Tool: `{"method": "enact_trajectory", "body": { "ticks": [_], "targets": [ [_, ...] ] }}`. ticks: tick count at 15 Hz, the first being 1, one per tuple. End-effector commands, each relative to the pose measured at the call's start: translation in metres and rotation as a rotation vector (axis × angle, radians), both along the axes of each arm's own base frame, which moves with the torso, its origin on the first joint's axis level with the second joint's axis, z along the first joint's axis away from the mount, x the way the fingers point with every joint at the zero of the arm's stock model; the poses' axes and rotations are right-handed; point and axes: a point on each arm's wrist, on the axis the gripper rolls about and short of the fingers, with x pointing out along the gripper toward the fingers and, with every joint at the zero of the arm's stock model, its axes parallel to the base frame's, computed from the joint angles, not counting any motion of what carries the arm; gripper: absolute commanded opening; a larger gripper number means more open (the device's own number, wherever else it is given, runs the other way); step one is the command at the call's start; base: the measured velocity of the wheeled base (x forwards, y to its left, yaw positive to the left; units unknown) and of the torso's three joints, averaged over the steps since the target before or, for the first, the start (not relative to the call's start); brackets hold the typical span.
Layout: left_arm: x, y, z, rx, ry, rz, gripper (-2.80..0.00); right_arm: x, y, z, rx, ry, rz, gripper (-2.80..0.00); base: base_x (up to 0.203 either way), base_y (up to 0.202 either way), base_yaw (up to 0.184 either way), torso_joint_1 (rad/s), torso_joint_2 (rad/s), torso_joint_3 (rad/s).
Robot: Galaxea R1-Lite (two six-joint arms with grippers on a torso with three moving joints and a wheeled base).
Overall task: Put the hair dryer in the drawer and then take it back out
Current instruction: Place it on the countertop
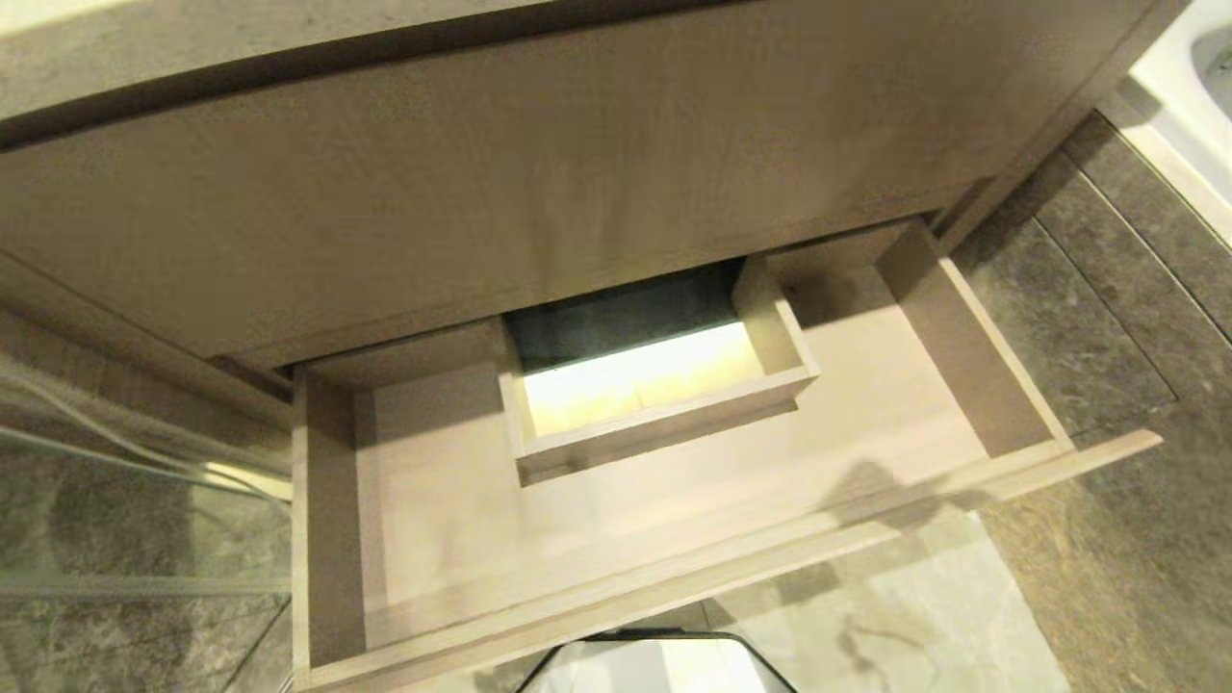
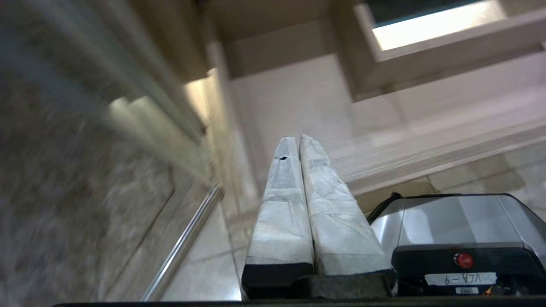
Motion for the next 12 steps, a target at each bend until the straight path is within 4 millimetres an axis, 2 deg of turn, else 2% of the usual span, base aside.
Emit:
{"method": "enact_trajectory", "body": {
  "ticks": [1,12],
  "targets": [
    [-0.0001,0.0,0.0003,0.0,-0.002,0.001,-2.8,0.0011,-0.0002,-0.0016,-0.001,0.01,0.003,-2.8,0.0,-0.01,0.179,0.002,0.0,0.002],
    [-0.0001,0.0,0.0002,0.0,-0.002,0.001,-2.8,0.0067,-0.0008,-0.0055,0.01,0.017,0.032,-2.8,0.001,-0.008,0.167,0.003,0.0,0.002]
  ]
}}
